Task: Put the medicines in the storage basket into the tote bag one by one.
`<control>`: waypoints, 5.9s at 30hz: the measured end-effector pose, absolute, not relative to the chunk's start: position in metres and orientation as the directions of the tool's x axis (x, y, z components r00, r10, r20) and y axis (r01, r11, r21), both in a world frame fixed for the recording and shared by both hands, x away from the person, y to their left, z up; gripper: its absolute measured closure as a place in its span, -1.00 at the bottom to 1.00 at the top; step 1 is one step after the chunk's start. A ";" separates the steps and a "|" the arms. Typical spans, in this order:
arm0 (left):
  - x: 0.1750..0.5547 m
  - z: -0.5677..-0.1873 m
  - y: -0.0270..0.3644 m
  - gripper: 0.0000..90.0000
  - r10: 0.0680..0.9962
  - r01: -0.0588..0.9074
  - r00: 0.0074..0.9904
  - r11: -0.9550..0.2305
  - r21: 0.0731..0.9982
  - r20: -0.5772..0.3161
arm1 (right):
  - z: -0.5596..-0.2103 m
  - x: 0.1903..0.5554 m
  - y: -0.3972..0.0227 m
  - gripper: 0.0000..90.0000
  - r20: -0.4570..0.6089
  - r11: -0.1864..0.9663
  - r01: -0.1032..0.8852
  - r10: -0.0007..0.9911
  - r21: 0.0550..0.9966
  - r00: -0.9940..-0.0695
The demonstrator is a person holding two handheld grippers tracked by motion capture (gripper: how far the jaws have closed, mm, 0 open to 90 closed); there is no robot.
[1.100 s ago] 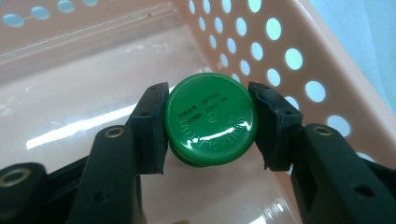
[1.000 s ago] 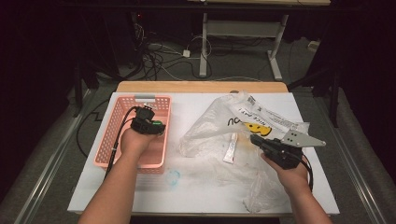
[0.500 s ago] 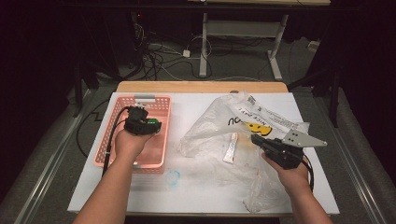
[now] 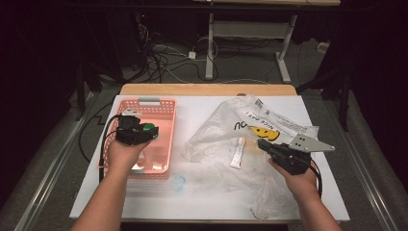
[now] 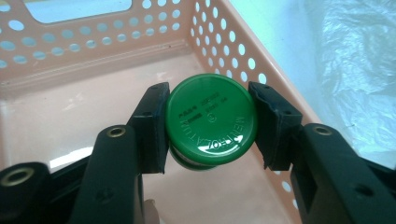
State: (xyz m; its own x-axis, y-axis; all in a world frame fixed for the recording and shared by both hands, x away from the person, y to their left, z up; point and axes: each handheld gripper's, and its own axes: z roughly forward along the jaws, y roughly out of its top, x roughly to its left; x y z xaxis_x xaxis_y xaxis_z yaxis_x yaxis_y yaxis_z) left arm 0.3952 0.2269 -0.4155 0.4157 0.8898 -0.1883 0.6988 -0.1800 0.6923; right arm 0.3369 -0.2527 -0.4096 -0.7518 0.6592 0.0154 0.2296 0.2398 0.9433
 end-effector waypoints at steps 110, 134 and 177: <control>0.291 -0.420 0.096 0.12 0.598 0.454 0.780 -0.341 0.823 -0.183 | -0.411 0.335 -0.249 1.00 -0.003 0.265 0.222 0.649 0.938 -0.760; 0.296 -0.431 0.073 0.12 0.578 0.455 0.793 -0.353 0.818 -0.191 | -0.412 0.334 -0.248 1.00 -0.004 0.269 0.226 0.650 0.936 -0.760; 0.342 -0.452 -0.023 0.12 0.553 0.432 0.813 -0.364 0.825 -0.182 | -0.409 0.337 -0.253 1.00 0.004 0.247 0.222 0.660 0.943 -0.751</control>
